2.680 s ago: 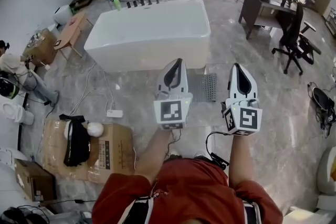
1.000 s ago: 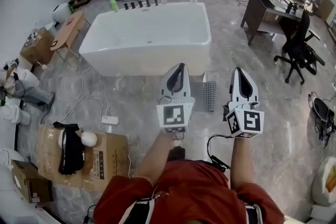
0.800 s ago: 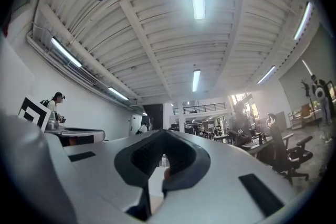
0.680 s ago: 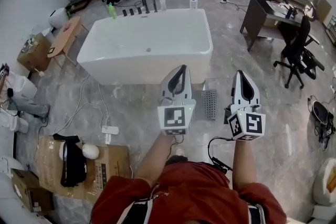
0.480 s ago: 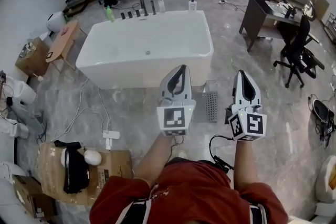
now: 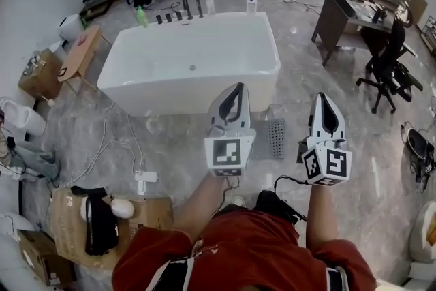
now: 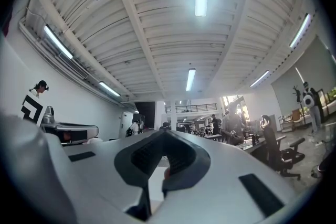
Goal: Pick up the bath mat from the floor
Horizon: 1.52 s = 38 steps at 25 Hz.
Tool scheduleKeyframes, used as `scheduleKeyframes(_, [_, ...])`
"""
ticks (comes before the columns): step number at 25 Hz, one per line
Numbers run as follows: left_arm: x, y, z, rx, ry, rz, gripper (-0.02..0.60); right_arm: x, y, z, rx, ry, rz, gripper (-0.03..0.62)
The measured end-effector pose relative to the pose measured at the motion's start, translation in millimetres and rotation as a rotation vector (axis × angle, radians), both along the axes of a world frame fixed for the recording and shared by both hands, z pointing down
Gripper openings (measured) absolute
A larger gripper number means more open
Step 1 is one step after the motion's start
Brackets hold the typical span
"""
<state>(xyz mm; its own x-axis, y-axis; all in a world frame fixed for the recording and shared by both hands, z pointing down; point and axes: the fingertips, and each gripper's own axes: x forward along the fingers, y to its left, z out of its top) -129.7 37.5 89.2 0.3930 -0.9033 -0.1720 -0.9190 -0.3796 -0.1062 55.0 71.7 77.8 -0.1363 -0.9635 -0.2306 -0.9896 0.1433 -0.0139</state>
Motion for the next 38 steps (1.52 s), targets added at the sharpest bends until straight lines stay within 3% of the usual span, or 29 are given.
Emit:
scheduleKeyframes(8, [13.5,-26.8,3.8,0.007,-0.008,-0.024,0.015,19.1,-29.8,4.3,0.014,-0.015,-0.002,0.011])
scheduleKeyframes(28, [128.8,-164.2,15.4,-0.005,-0.003,-0.068,0.015,139.6,-172.0,8.5,0.034,-0.053,-0.016,0.011])
scheduleKeyframes(38, [132.9,-199.7,19.3,-0.026,-0.017,-0.104,0.015,141.6,-215.4,14.0,0.008,-0.043,-0.057,0.011])
